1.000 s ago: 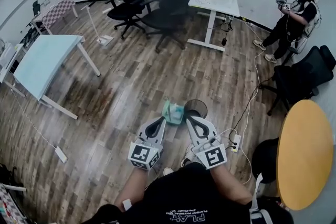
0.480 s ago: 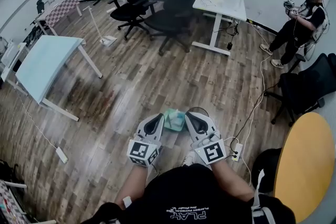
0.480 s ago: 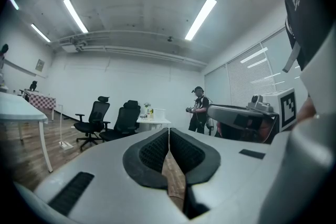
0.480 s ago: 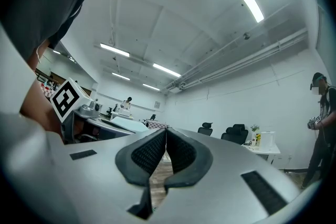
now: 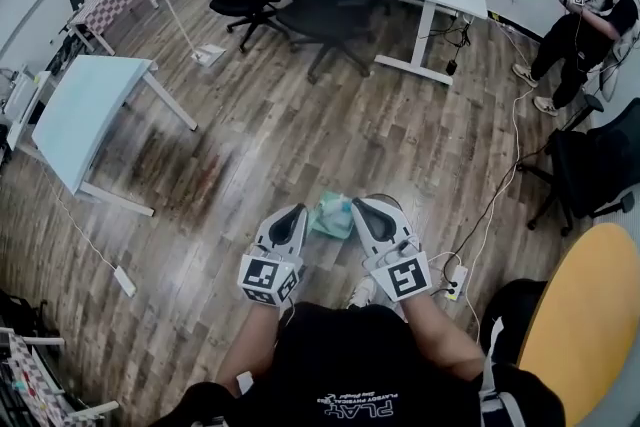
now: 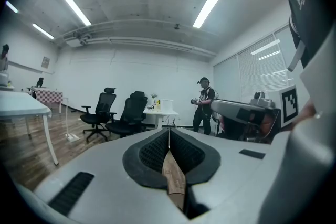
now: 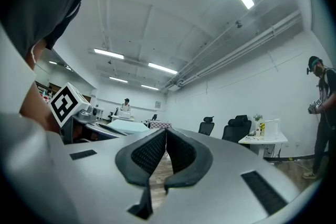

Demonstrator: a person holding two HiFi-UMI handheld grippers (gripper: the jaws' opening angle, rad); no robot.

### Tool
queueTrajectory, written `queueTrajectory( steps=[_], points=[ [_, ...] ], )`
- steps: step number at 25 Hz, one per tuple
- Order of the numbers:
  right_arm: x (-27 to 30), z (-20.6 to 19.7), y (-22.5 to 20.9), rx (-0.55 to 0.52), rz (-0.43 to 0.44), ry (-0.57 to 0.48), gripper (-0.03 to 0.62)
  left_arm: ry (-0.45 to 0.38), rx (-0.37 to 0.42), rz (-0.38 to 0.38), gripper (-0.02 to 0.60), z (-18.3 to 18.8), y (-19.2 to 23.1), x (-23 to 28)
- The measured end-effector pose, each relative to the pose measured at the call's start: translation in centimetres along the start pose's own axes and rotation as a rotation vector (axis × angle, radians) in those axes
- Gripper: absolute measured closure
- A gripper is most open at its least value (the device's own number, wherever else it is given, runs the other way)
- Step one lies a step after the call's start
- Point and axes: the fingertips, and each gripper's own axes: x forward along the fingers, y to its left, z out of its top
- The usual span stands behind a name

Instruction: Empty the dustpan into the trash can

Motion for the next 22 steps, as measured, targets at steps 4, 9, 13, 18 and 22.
queueTrajectory(
  steps=[4,9,13,18,22],
  points=[
    [1.5,-1.1,-1.3,0.008,0.018,-0.002,0.569,0.023,0.032,-0.023,0.557,0.3,1.1,2.8],
    [3.7,-2.7,-2.2,0.020,0.000,0.006,0.569,0.056,0.034,-0.031,0.557,-0.4,3.5,5.1],
    [5.2,-4.4,-2.7,0.032,-0.026,0.049,0.569,0.090,-0.008,-0.038,0.557,-2.1,5.3,6.1],
    [7.1,-7.0,-3.3,0.057,-0.044,0.100,0.569,0.163,-0.020,-0.047,0.557,-5.1,6.9,7.3],
    [7.7,-10.3,-2.9,0.080,-0.060,0.163,0.569,0.224,-0.029,-0.061,0.557,-8.8,7.8,7.6]
  ],
)
